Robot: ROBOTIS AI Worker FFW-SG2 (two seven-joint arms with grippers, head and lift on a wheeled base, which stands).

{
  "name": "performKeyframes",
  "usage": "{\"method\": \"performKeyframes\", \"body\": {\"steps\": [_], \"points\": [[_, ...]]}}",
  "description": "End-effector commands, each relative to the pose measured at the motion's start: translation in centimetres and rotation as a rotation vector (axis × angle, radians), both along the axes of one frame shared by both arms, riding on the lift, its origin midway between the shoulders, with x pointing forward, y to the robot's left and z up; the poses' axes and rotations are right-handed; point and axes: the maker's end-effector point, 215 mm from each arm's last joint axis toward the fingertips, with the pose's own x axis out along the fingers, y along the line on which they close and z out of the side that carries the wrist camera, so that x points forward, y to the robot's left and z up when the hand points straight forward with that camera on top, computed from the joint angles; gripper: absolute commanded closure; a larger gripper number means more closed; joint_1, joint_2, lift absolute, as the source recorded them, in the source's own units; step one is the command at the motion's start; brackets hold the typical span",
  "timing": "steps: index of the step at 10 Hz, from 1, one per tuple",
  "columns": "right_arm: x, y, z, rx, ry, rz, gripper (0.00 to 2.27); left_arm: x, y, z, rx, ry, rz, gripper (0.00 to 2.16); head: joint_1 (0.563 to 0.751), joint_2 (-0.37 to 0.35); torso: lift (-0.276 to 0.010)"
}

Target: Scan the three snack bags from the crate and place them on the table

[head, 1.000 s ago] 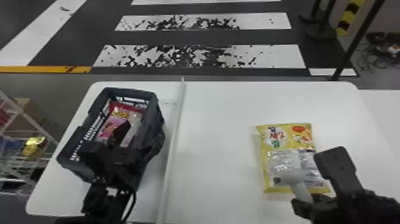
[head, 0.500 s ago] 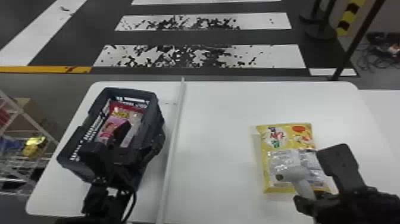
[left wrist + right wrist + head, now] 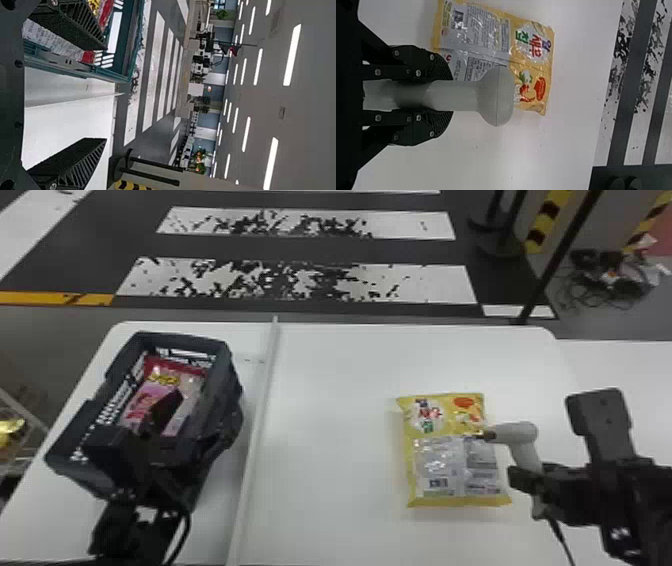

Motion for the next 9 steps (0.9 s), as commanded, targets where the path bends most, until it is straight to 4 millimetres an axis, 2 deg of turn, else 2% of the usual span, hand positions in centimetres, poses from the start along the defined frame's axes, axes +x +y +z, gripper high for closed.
{"method": "performKeyframes", "body": {"steps": [1, 3, 5, 6, 8, 9], "points": [[2.5, -3.0, -0.1, -0.007, -0.043, -0.051, 2.26, 0.0, 0.0, 0.2, 0.001, -0.003, -0.001, 0.05, 0.695, -0.045, -0.062], [6.1, -5.7, -0.4, -0.033, -0.122, -0.078, 2.26, 0.1, -0.1, 0.3, 0.0, -0.004, 0.0, 0.05, 0.695, -0.099, -0.062], [8.3, -8.1, -2.4, -0.038, -0.113, -0.118, 2.26, 0.1, -0.2, 0.3, -0.001, -0.004, -0.003, 0.05, 0.695, -0.126, -0.062], [9.5, -8.4, -3.6, -0.01, -0.103, -0.126, 2.26, 0.0, -0.2, 0.3, -0.001, -0.004, -0.003, 0.05, 0.695, -0.141, -0.062], [12.0, -9.6, -4.8, 0.003, -0.134, -0.13, 2.26, 0.0, -0.3, 0.3, -0.001, -0.004, -0.003, 0.05, 0.695, -0.155, -0.062], [12.4, -10.5, -5.4, 0.005, -0.124, -0.142, 2.26, 0.0, -0.3, 0.3, -0.002, -0.004, -0.004, 0.05, 0.695, -0.159, -0.062]]}}
